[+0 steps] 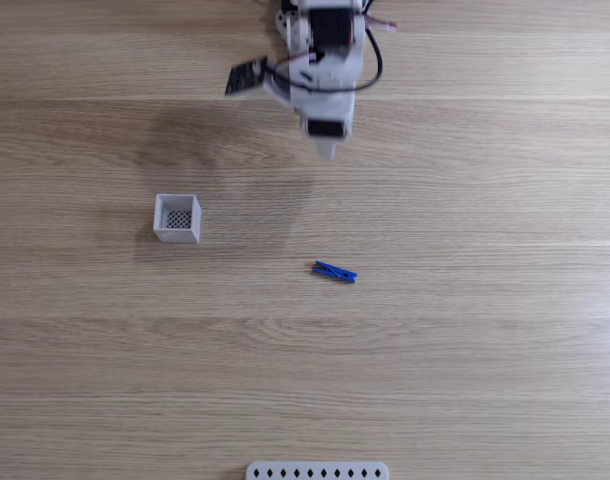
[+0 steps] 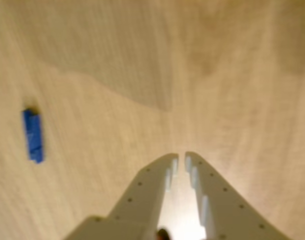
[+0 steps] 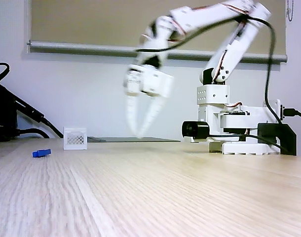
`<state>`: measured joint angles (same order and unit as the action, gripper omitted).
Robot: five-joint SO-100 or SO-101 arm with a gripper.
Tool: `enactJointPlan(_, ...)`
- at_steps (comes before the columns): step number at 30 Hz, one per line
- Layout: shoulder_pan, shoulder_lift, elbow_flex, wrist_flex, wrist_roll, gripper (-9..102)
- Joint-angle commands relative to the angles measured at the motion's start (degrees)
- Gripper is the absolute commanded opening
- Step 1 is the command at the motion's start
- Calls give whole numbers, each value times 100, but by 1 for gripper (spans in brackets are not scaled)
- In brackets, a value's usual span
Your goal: Grasp a peg and put it in the crate.
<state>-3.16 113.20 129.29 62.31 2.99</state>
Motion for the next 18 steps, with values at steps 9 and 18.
enactJointPlan(9, -35, -3085, -5089, 1477, 1230, -1)
enactJointPlan(18, -44, -4966, -7444, 1890, 1890, 0)
